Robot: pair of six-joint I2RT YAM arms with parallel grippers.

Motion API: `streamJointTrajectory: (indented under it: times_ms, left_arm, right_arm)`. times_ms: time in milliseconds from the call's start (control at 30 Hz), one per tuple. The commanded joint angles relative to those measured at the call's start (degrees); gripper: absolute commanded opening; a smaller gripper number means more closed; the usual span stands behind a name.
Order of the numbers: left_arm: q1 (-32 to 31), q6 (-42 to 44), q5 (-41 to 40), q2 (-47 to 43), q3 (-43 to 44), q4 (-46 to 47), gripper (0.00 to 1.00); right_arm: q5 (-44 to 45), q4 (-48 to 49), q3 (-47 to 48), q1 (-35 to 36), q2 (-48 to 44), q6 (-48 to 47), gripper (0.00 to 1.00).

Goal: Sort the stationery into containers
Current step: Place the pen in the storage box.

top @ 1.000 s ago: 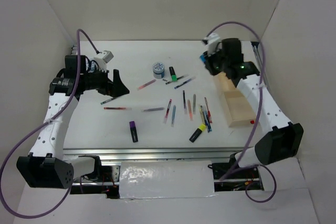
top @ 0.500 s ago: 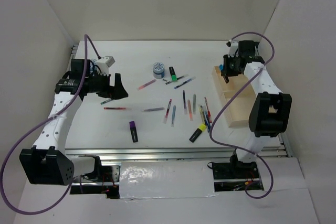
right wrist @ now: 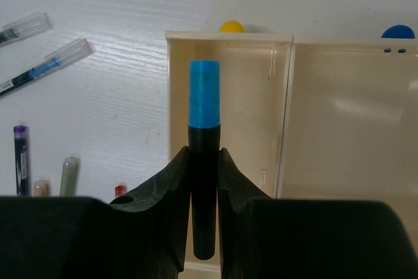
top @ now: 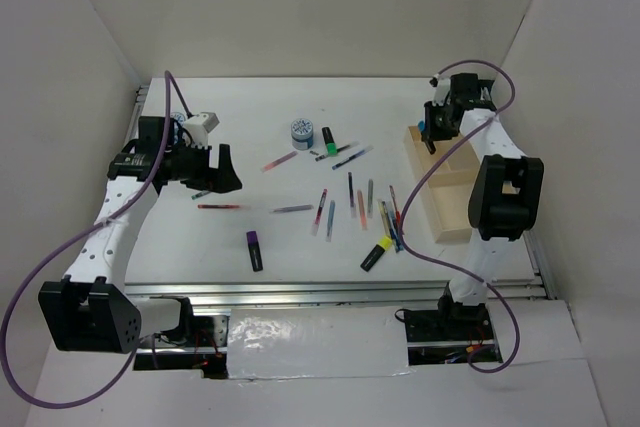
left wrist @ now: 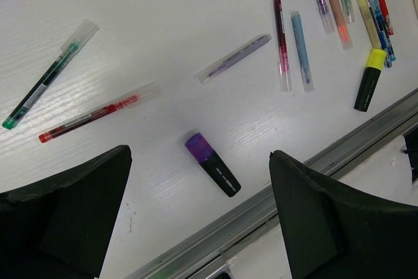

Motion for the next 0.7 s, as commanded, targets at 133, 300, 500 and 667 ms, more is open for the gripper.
streamJointTrajectory:
  times_ms: [133, 300, 500, 667]
  left_arm:
    - [0.29, 0.90, -0.76, 0.65, -0.81, 2.03, 0.99]
    - [0.38, 0.82, -1.02, 1.26, -0.72, 2.21, 0.99]
    - [0.29, 0.90, -1.11, 1.00, -1.16, 2.21, 0.99]
    - [0.29, 0.90, -1.11, 1.18, -1.51, 2.30, 0.99]
  right_arm:
    - [0.93, 1.31, 1.92, 0.12, 2.44, -1.29, 0.08]
    - [1.28, 1.49, 1.03, 0.82, 2.79, -1.38, 0.09]
    - [1.99, 2.19, 0.59, 0.73, 2.79, -1.38, 0.07]
    - [2.08, 1.84, 0.59, 0.73, 2.79, -1.64, 0.13]
